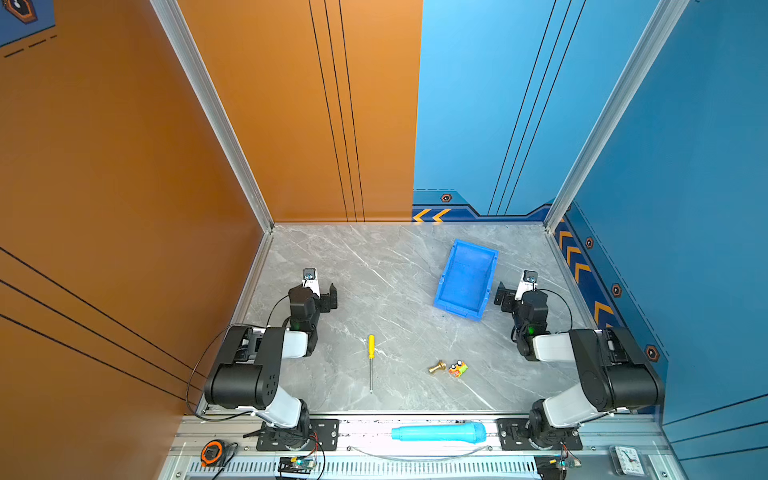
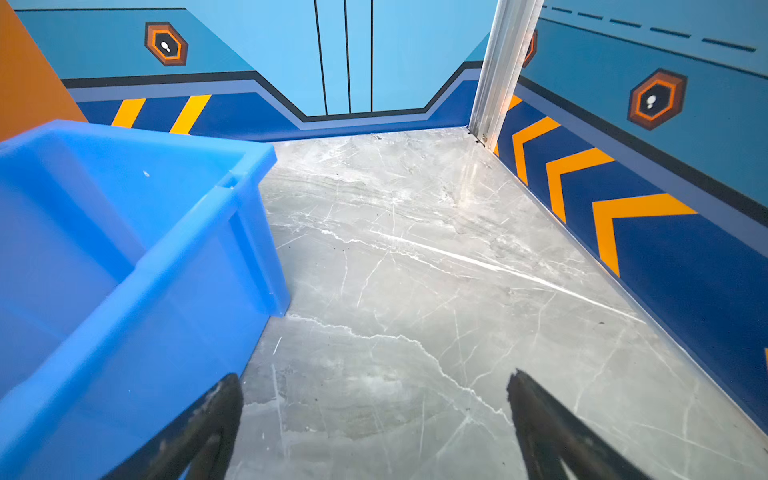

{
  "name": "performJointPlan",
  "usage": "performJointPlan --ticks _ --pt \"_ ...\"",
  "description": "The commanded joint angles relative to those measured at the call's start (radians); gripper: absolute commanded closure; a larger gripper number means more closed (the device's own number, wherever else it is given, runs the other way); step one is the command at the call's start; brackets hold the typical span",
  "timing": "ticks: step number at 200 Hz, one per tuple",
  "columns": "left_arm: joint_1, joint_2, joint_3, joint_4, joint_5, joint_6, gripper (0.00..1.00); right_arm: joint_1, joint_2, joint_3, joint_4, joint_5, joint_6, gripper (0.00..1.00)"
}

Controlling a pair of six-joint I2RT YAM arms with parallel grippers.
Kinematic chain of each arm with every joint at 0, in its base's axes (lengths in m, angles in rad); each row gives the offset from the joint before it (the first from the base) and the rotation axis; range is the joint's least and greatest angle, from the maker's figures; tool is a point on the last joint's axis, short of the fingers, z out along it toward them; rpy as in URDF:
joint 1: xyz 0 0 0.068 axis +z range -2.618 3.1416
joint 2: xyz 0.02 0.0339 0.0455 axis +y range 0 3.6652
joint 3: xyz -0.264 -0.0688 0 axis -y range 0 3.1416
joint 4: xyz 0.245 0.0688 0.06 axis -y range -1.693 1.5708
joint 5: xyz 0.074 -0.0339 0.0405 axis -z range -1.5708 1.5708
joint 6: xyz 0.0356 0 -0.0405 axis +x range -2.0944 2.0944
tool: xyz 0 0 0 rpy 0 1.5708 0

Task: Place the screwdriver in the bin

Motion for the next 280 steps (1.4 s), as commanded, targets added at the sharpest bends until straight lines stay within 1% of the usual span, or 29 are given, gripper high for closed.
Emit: performJointPlan --ticks 1,255,280 --pt "-0.005 0.009 -0.015 0.016 -0.017 0.016 0.02 -0.006 0.006 0.01 -0.02 0.027 0.014 0.0" --pt "0.001 0.008 -0.016 0.016 -0.008 0.013 0.02 -0.006 0.007 0.01 -0.018 0.026 0.014 0.0" --pt "0.009 -0.003 -0.008 -0.001 -0.008 0.006 0.02 0.001 -0.017 0.008 -0.032 0.051 0.014 0.0"
